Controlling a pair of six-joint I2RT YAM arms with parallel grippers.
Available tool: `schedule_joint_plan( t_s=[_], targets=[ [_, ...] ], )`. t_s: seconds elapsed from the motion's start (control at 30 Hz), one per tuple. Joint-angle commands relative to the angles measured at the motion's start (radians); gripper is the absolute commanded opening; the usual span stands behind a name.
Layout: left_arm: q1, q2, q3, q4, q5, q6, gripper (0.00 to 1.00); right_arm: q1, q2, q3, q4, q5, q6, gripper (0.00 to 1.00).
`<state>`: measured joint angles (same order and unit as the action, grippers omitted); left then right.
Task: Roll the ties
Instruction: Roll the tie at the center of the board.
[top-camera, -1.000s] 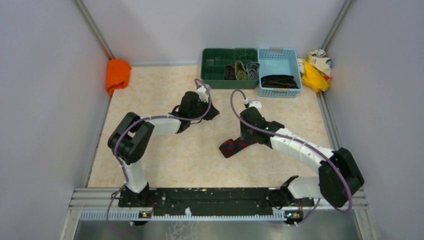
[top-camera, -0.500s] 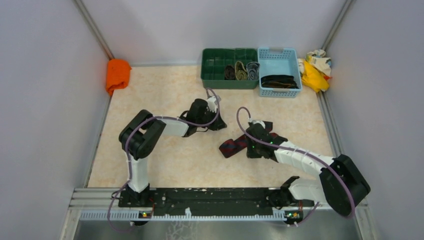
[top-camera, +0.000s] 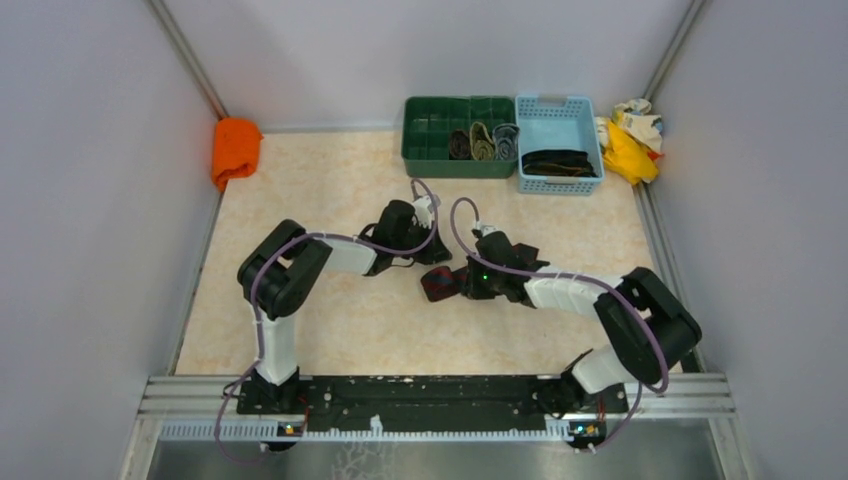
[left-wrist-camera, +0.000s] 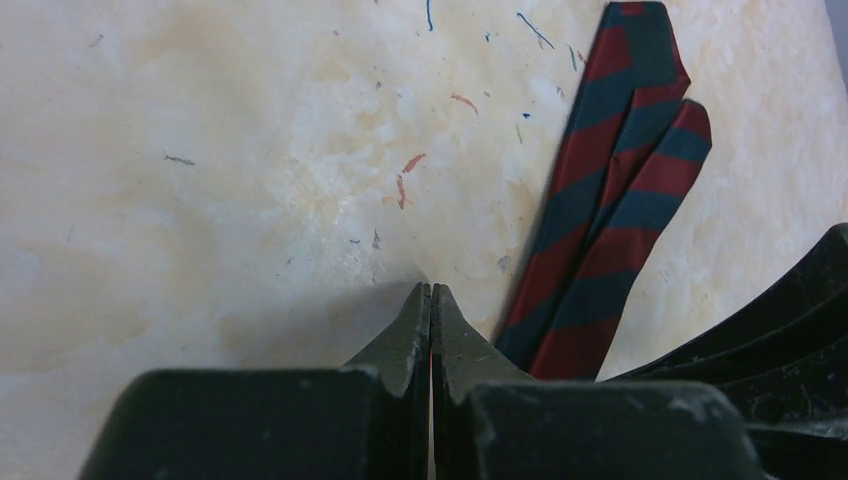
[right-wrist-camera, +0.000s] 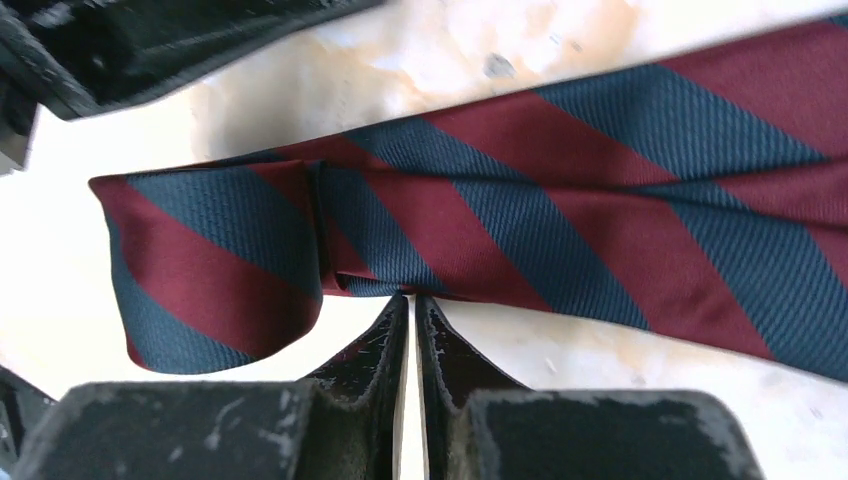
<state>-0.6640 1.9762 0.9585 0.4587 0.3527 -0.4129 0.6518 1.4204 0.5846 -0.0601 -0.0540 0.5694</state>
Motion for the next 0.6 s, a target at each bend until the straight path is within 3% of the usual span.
schedule_joint_plan(
  t_s=[0.0, 0.13, 0.27, 0.47, 0.57],
  targets=[
    [0.037, 0.009, 0.023, -0.099, -0.057, 0.049, 0.0, 0.008, 0.102, 0.02, 0.038, -0.054, -0.014, 0.07],
    [0.086, 0.01, 0.046, -0.144, -0.085, 0.082, 0.0, 0.01, 0.167, 0.063, 0.052, -0.046, -0.026, 0.07],
    [0.117, -0.006, 0.075, -0.202, -0.202, 0.107, 0.0, 0.017, 0.14, 0.08, 0.022, -0.008, -0.048, 0.08],
    [0.152, -0.147, 0.034, -0.226, -0.464, 0.025, 0.0, 0.163, 0.004, 0.192, -0.205, 0.296, -0.101, 0.12],
    [0.173, -0.322, -0.047, -0.242, -0.539, -0.043, 0.0, 0.258, -0.042, 0.263, -0.287, 0.434, -0.107, 0.25]
  ],
)
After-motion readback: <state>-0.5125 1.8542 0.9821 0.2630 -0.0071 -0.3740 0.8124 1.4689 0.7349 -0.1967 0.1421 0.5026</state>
